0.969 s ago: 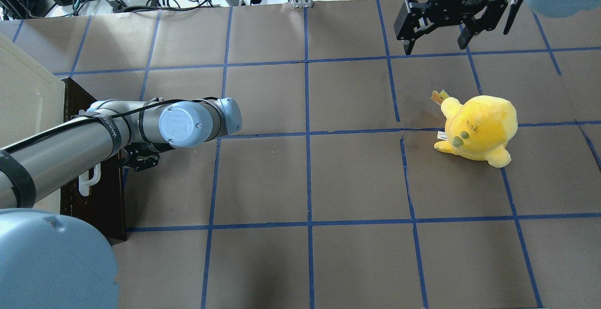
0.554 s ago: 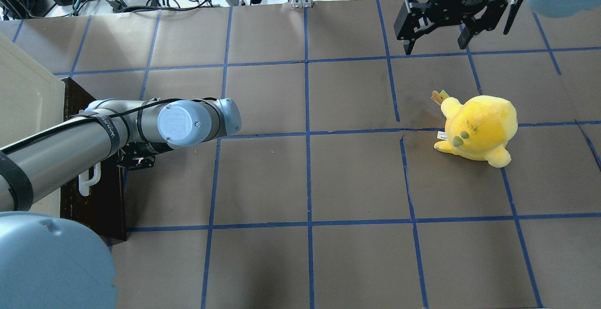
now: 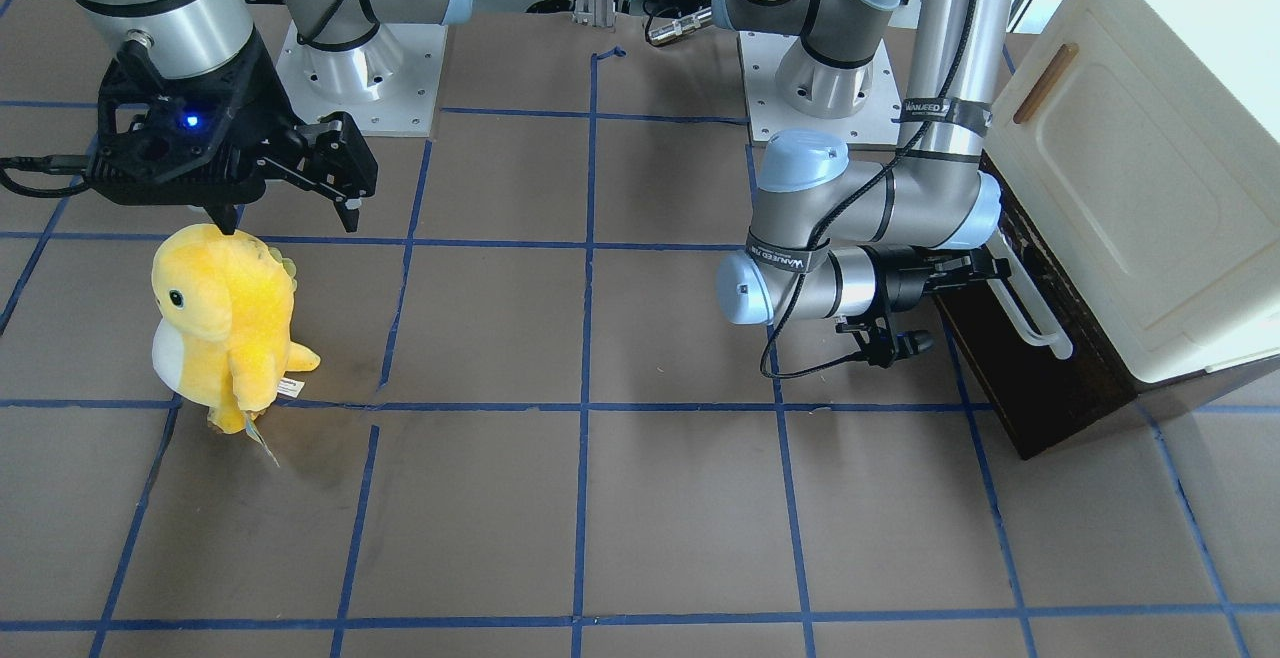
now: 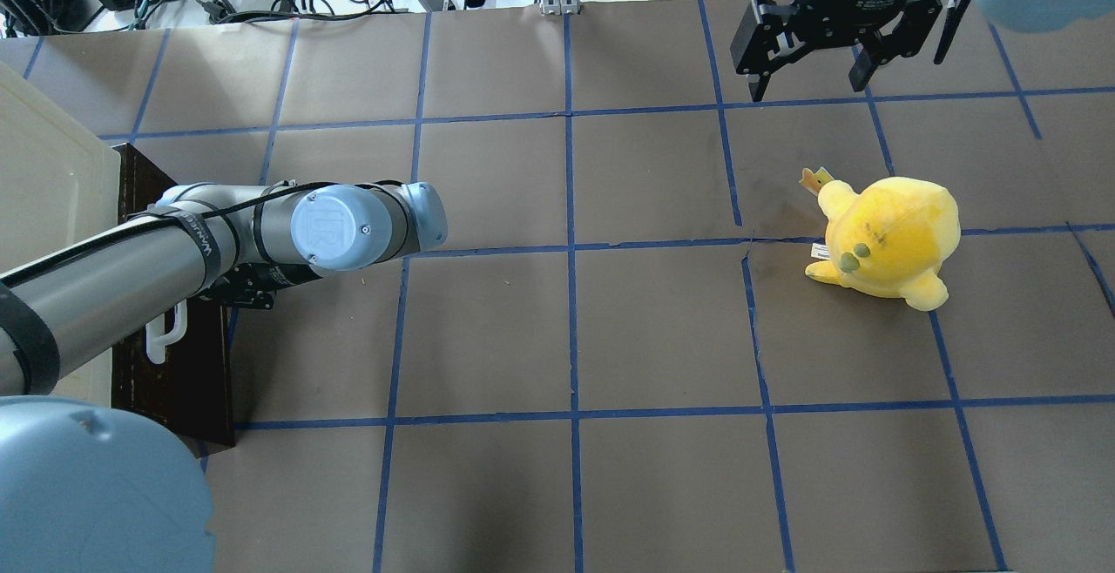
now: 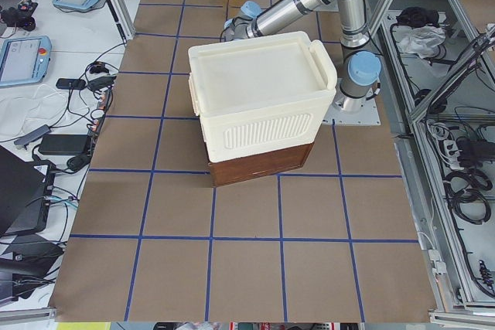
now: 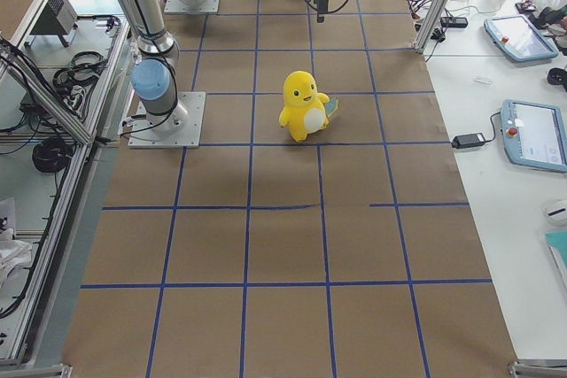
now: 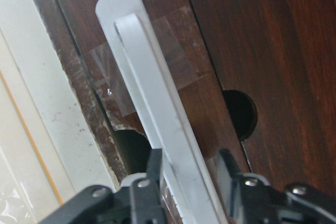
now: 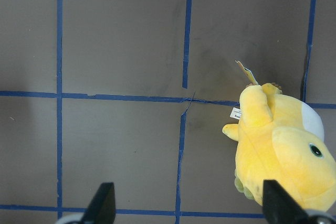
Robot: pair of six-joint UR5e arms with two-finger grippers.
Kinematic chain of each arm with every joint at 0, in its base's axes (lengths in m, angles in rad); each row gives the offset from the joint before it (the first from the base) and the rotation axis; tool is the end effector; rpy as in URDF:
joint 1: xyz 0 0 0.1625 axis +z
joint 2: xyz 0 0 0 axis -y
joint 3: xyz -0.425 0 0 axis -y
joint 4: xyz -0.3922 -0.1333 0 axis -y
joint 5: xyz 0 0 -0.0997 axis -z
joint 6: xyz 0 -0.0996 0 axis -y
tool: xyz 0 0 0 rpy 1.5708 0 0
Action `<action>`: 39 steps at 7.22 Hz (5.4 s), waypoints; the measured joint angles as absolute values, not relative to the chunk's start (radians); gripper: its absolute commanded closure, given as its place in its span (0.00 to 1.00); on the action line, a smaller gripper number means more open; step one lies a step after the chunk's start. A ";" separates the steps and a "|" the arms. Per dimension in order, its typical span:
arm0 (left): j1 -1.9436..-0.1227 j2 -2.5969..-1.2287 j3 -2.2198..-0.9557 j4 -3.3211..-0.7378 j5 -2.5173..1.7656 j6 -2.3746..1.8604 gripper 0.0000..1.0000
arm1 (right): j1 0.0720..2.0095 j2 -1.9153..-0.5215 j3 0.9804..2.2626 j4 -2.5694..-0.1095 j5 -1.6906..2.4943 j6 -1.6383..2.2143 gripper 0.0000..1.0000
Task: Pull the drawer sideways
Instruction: 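Close the left gripper on the white bar handle, then pull the handle with the left gripper, sliding the drawer out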
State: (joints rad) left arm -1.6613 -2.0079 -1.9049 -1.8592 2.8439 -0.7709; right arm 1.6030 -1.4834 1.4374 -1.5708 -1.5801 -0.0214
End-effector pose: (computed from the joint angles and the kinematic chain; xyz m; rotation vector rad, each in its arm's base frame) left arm -0.0817 -0.4790 0.1729 0.1180 1.7236 0.3544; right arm 0.1495 -0.5285 0.5090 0.0836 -3.1306 0.0721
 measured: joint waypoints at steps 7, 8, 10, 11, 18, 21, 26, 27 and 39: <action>-1.668 -2.002 -1.898 -1.863 2.846 -0.776 0.81 | 1.603 -1.483 1.437 -1.571 -1.580 -0.022 0.00; -1.669 -2.002 -1.897 -1.862 2.846 -0.776 0.81 | 1.603 -1.483 1.437 -1.571 -1.580 -0.022 0.00; -1.671 -2.003 -1.894 -1.862 2.847 -0.776 0.80 | 1.603 -1.483 1.437 -1.571 -1.580 -0.022 0.00; -1.672 -2.003 -1.894 -1.862 2.847 -0.776 0.80 | 1.603 -1.483 1.437 -1.571 -1.580 -0.022 0.00; -1.698 -2.007 -1.886 -1.862 2.842 -0.776 0.80 | 1.603 -1.483 1.437 -1.571 -1.580 -0.021 0.00; -1.710 -2.010 -1.882 -1.862 2.840 -0.776 0.80 | 1.603 -1.483 1.437 -1.571 -1.580 -0.021 0.00; -1.736 -2.014 -1.881 -1.860 2.845 -0.776 0.80 | 1.603 -1.483 1.437 -1.571 -1.580 -0.021 0.00; -1.744 -2.015 -1.879 -1.861 2.846 -0.776 0.80 | 1.603 -1.483 1.437 -1.571 -1.580 -0.021 0.00; -1.829 -2.022 -1.836 -1.855 2.834 -0.772 0.80 | 1.603 -1.483 1.437 -1.571 -1.580 -0.022 0.00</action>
State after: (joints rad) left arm -1.8287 -2.0215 -1.8363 -1.8546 2.8340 -0.7715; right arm 1.6030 -1.4834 1.4373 -1.5708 -1.5800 -0.0217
